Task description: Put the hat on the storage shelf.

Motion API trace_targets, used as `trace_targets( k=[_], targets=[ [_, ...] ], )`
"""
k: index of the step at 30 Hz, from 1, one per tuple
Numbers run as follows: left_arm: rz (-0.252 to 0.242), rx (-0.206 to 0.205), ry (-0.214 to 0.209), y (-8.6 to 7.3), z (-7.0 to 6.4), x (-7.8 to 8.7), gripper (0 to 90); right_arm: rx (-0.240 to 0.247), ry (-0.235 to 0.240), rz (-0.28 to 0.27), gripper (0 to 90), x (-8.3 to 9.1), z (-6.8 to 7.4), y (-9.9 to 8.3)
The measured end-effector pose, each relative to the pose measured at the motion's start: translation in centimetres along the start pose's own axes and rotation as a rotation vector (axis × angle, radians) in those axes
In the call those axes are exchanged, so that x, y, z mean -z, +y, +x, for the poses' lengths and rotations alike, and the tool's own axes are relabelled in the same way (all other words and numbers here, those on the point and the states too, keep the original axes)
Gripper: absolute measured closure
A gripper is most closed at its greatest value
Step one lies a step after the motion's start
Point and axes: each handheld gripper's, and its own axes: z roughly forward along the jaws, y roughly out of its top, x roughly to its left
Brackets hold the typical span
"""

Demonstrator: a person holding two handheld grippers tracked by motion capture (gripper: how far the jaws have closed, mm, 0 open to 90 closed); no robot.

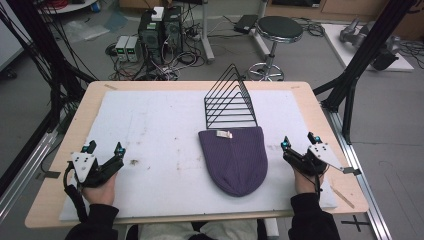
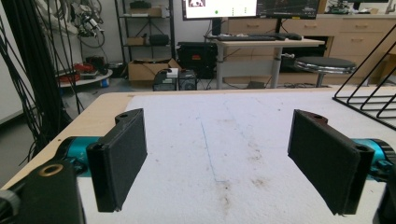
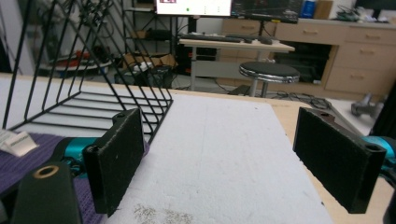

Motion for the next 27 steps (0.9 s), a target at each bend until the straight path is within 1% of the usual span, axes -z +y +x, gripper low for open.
trace_targets(
  k=[2,4,5,6,7,9,11,13,14,15,16,17,18,19,20,21,22,23,24,25,26,27],
  targets=[
    [0.002,0.002,-0.002,0.0,0.0,0.0,19.8,0.039,0.026,0.002,16.1,-0.2,0.2,0.2],
    [0.005,0.000,-0.007,0.0,-0.1,0.0,19.8,0.094,0.064,0.006,16.0,-0.4,0.4,0.5],
    [0.005,0.000,-0.008,0.0,-0.1,0.0,19.8,0.109,0.071,0.007,16.1,-0.4,0.6,0.5],
    [0.005,0.000,-0.008,0.0,-0.1,0.0,19.8,0.109,0.071,0.007,16.1,-0.4,0.6,0.5],
    [0.005,-0.001,-0.008,0.0,-0.1,0.1,19.8,0.158,0.108,0.010,16.1,-0.5,0.9,0.7],
    [0.005,0.001,-0.008,0.0,-0.1,0.0,19.8,0.186,0.128,0.009,16.1,-0.6,1.1,0.8],
    [0.007,0.001,-0.010,-0.1,-0.1,0.0,19.8,0.205,0.168,0.021,16.2,-0.7,1.3,0.9],
    [0.004,-0.004,-0.011,-0.1,-0.2,0.1,19.8,0.264,0.214,0.031,16.1,-0.9,1.3,1.0],
    [0.004,-0.004,-0.011,-0.1,-0.2,0.1,19.8,0.305,0.235,0.039,16.1,-1.0,1.3,1.1],
    [0.006,-0.004,-0.012,-0.1,-0.3,0.1,19.8,0.351,0.277,0.053,16.1,-1.2,1.2,1.2],
    [0.010,-0.007,-0.012,-0.1,-0.4,0.1,19.8,0.377,0.305,0.060,16.1,-1.3,1.2,1.3],
    [0.010,-0.007,-0.012,-0.1,-0.4,0.1,19.8,0.429,0.351,0.070,16.1,-1.5,1.2,1.4],
    [0.009,-0.007,-0.014,-0.1,-0.4,0.0,19.8,0.429,0.351,0.070,16.1,-1.5,1.2,1.4],
    [0.010,-0.008,-0.014,-0.1,-0.4,0.0,19.8,0.475,0.383,0.077,16.1,-1.7,1.3,1.5],
    [0.013,-0.010,-0.016,-0.1,-0.5,0.0,19.8,0.589,0.468,0.093,16.2,-2.0,1.3,1.8],
    [0.014,-0.011,-0.016,-0.1,-0.6,0.0,19.8,0.589,0.468,0.093,16.2,-2.0,1.3,1.8],
    [0.019,-0.014,-0.020,-0.2,-0.6,0.0,19.8,0.683,0.511,0.103,16.6,-2.0,1.4,2.1],
    [0.018,-0.015,-0.019,-0.2,-0.7,-0.1,19.8,0.721,0.531,0.104,17.0,-2.0,1.4,2.3],
    [0.018,-0.015,-0.019,-0.2,-0.7,-0.1,19.8,0.772,0.545,0.107,17.0,-1.9,1.5,2.6],
    [0.019,-0.012,-0.019,-0.2,-0.7,-0.1,19.8,0.824,0.558,0.109,17.1,-1.8,1.5,2.9],
    [0.019,-0.012,-0.019,-0.2,-0.7,-0.1,19.8,0.889,0.584,0.111,17.1,-1.6,1.5,3.2],
    [0.023,-0.013,-0.019,-0.2,-0.7,-0.1,19.8,0.921,0.594,0.114,17.2,-1.4,1.6,3.4]
  ],
)
